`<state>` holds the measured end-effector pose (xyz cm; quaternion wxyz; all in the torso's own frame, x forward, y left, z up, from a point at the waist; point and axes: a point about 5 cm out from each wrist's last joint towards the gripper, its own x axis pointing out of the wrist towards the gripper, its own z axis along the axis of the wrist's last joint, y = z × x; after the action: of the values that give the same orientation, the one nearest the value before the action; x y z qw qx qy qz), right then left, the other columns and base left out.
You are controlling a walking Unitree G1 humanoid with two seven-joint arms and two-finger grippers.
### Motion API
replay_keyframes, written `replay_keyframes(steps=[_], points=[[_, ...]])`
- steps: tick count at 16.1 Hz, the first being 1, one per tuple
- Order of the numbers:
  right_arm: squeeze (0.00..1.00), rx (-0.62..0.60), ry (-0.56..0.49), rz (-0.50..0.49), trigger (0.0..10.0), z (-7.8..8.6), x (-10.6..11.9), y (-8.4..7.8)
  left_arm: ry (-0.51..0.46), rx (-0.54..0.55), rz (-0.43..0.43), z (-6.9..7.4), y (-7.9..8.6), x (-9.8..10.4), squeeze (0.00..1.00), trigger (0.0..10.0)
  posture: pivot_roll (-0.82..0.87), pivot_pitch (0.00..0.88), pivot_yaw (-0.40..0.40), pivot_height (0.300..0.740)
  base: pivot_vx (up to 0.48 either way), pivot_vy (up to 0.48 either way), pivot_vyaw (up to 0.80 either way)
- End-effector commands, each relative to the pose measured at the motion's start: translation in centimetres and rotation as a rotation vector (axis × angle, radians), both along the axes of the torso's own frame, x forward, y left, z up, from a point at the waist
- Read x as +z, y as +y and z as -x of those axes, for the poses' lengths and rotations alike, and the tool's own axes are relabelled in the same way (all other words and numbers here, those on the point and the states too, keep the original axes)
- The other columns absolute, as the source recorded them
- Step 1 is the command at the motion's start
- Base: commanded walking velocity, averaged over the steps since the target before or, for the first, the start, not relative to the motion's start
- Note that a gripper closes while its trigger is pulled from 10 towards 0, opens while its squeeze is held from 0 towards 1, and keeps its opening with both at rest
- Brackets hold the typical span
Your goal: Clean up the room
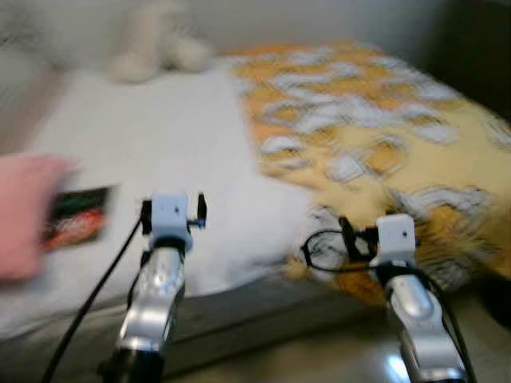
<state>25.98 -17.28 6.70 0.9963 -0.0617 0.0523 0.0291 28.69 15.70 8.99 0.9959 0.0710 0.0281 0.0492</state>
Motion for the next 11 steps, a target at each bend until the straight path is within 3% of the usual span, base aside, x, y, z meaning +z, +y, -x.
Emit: replay_keyframes(steps=[1,4,6,8,11], points=[[1.0,0.013,0.001,-0.032,10.0,-0.3,0.4,1.0,0.065,-0.01,0.015,0.6,0.0,-1.5,0.0,10.0,-0.18,0.0,0.053,0.74,0.0,0.0,-0.63],[1.0,0.018,0.0,-0.011,10.0,-0.2,0.3,1.1,0.063,-0.045,0.031,0.6,-0.9,-1.7,0.0,10.0,-0.18,0.0,0.046,0.74,0.0,0.0,-0.62],[1.0,0.035,-0.002,0.003,10.0,0.1,0.2,0.7,0.088,0.012,0.105,0.8,0.1,-2.4,0.0,10.0,-0.17,0.0,0.035,0.74,0.0,0.0,-0.63],[1.0,0.09,-0.026,0.014,10.0,0.3,0.6,1.0,0.097,0.024,0.112,1.3,0.3,-2.9,0.0,10.0,-0.18,0.0,0.027,0.74,0.456,0.0,-0.31],[1.0,0.062,0.023,-0.005,10.0,0.1,0.1,0.7,0.081,-0.041,0.098,1.2,-1.1,-2.8,0.0,10.0,-0.17,0.0,0.019,0.74,0.48,0.0,0.0]])
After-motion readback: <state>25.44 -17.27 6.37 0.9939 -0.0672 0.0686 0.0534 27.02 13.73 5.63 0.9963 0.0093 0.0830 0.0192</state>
